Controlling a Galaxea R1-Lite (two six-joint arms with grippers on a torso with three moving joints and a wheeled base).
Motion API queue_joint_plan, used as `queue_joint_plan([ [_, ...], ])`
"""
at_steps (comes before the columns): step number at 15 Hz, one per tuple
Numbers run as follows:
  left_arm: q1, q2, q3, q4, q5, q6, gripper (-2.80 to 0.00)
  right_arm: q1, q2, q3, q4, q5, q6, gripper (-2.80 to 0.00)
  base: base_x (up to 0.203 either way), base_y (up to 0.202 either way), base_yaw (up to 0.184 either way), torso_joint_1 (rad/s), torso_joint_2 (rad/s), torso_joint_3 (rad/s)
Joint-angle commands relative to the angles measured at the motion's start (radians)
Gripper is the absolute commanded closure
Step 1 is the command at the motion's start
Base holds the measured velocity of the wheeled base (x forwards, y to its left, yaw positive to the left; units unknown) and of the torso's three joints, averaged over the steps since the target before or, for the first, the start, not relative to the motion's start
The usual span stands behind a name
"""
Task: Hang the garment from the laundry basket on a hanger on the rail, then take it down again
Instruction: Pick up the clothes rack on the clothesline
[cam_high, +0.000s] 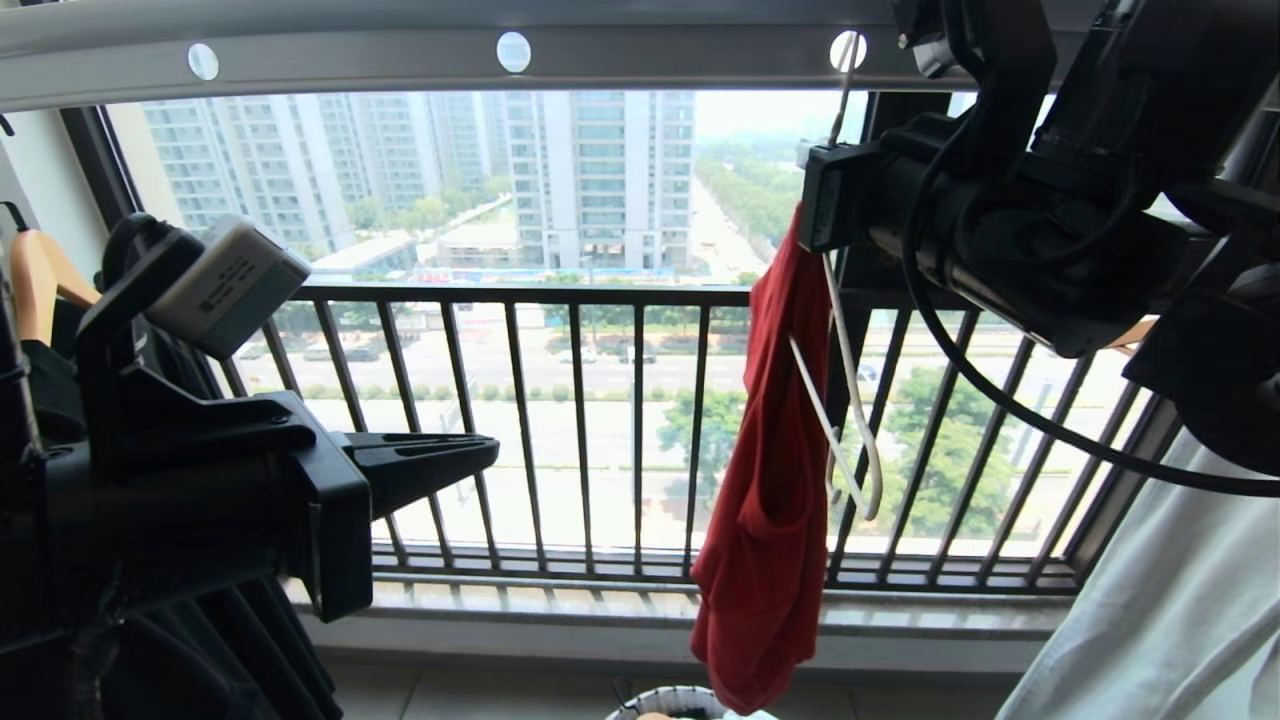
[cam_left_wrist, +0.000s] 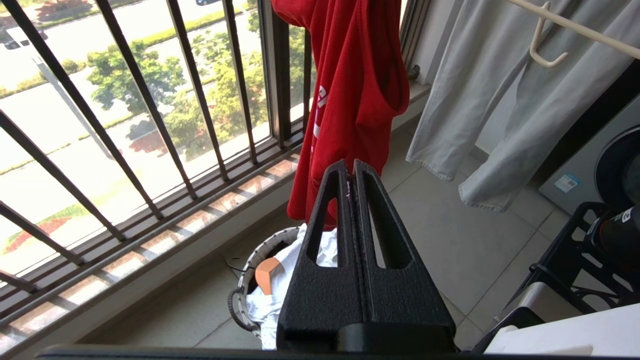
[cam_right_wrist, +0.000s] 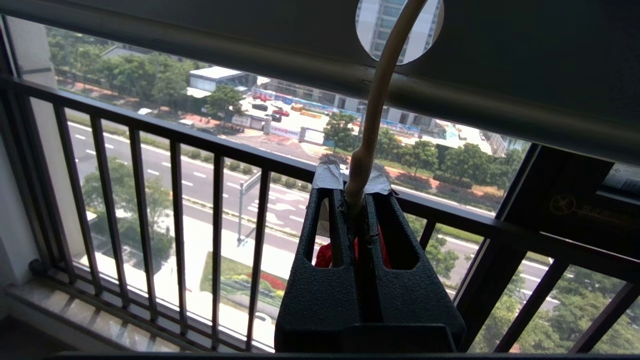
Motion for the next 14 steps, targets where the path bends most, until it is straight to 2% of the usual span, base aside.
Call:
queue_joint_plan([
  [1,0.0,0.003,-0.002,-0.002,0.0,-0.004,0.0,0.0,0.041,0.003,-0.072,-0.005,-0.006,0.0,0.0,0.0,0.0,0.0,0.0,0.0],
  [4,0.0,0.003,-0.002,-0.044,0.011,-0.029,0.0,-0.003,0.067,0.009,-0.083,-0.006,-0.005,0.0,0.0,0.0,0.0,0.0,0.0,0.0],
  [11,0.015,0.002,-0.008,-0.054,0.012,-0.032,0.0,-0.009,0.107,0.013,-0.141,0.002,-0.01,0.0,0.0,0.0,0.0,0.0,0.0,0.0],
  [14,0.016,-0.003,-0.015,-0.054,0.012,-0.037,0.0,-0.009,0.126,0.013,-0.187,0.004,-0.046,0.0,0.0,0.0,0.0,0.0,0.0,0.0],
])
